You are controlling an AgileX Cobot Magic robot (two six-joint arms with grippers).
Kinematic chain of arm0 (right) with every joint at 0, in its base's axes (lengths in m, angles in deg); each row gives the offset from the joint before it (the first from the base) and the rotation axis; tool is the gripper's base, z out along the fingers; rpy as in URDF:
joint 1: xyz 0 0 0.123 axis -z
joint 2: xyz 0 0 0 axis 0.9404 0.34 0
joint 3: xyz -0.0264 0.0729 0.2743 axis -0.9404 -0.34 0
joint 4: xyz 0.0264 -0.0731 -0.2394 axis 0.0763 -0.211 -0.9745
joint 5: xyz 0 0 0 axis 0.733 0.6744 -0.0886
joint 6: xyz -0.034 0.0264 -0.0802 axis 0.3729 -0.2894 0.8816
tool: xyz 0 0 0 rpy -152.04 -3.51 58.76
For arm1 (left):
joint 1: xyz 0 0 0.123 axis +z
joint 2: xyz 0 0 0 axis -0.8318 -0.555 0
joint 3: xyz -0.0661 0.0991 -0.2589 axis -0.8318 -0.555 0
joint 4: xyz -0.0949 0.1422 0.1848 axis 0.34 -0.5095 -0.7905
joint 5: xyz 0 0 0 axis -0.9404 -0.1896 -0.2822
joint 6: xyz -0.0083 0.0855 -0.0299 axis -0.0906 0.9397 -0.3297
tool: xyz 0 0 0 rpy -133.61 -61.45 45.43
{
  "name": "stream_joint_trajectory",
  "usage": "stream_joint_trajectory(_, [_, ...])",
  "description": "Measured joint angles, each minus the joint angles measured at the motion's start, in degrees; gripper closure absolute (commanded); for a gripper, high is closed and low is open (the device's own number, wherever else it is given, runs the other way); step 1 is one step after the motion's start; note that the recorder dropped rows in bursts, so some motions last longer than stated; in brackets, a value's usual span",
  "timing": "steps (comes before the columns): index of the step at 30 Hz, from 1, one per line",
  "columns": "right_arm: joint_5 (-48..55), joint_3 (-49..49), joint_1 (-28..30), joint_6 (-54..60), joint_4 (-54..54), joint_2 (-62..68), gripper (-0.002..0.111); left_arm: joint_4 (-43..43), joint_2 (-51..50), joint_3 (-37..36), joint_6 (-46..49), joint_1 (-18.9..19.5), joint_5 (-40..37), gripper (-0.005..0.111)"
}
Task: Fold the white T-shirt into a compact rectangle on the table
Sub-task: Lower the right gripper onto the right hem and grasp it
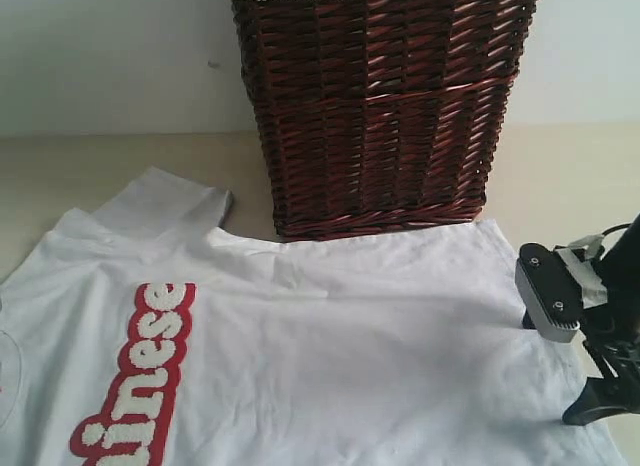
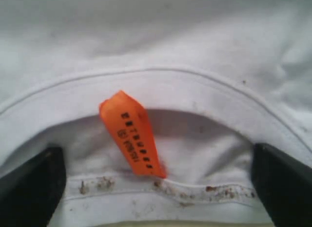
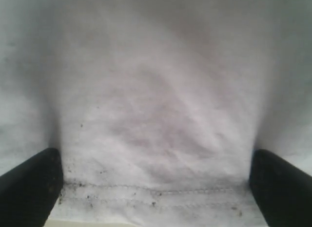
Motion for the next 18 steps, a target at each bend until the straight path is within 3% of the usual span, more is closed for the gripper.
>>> stream_joint_trajectory(2, [-1.1, -1.8, 0.1, -0.7, 0.5, -1.0, 0.015, 0.0, 0.0, 0.0, 0.0, 0.0, 0.0, 0.002])
stream_joint_trajectory(5, [-1.9, -3.7, 0.2, -0.9, 0.9, -1.8, 0.036, 0.0, 0.0, 0.0, 0.0, 0.0, 0.0, 0.002])
stream_joint_trajectory(11, [-2.1, -5.5, 0.3, -0.5, 1.7, -2.7, 0.103, 0.1, 0.0, 0.0, 0.0, 0.0, 0.0, 0.002])
stream_joint_trajectory(12, [-2.1, -5.5, 0.3, -0.8, 1.8, -2.7, 0.108, 0.1, 0.0, 0.0, 0.0, 0.0, 0.0, 0.002])
stream_joint_trajectory(18, [-2.7, -5.8, 0.3, -6.9, 2.1, -3.0, 0.108, 0.1, 0.0, 0.0, 0.0, 0.0, 0.0, 0.002])
